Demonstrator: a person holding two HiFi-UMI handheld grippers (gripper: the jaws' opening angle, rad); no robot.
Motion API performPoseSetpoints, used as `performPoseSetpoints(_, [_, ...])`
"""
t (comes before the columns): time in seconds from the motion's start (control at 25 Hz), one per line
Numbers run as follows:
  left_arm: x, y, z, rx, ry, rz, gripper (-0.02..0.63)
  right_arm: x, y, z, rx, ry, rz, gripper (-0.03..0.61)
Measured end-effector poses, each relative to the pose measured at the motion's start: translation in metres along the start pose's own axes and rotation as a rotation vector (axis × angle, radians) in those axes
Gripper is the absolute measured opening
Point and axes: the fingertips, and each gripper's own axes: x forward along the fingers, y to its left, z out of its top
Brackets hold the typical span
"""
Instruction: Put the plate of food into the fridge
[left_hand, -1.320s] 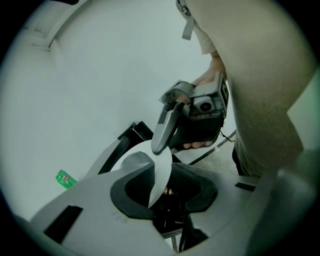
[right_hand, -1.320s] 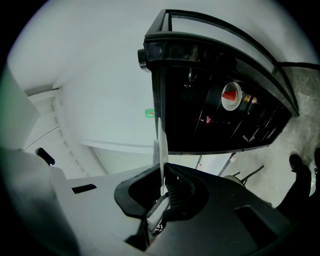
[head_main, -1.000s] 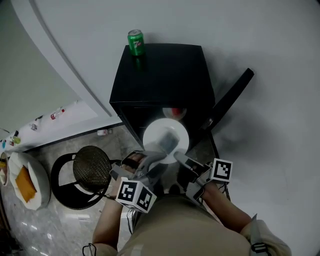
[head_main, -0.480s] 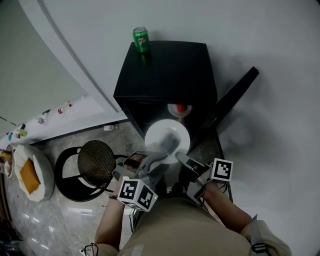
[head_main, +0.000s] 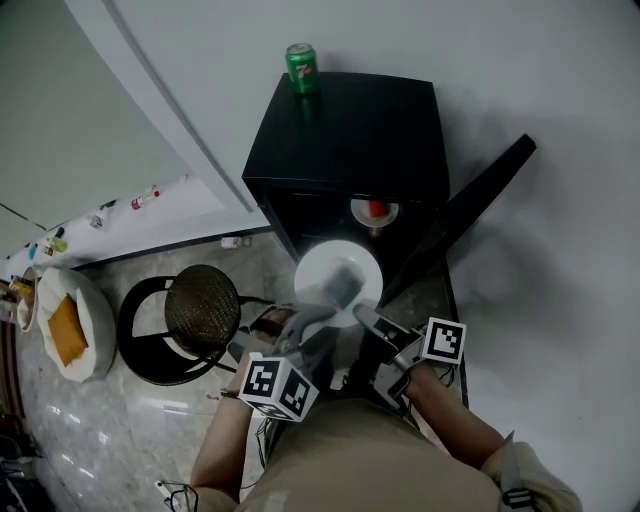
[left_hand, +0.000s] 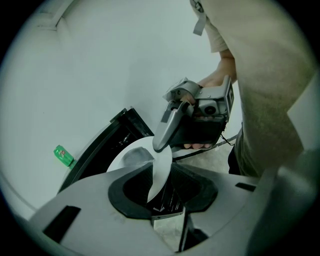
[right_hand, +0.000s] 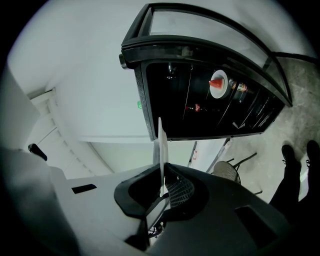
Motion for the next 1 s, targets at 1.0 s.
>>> performPoseSetpoints(1.0, [-0.055, 0.019, -0.062, -0.062, -0.116, 0.038, 0.107, 0.053, -0.014, -0.036, -0.016, -0.058, -0.075, 0.031])
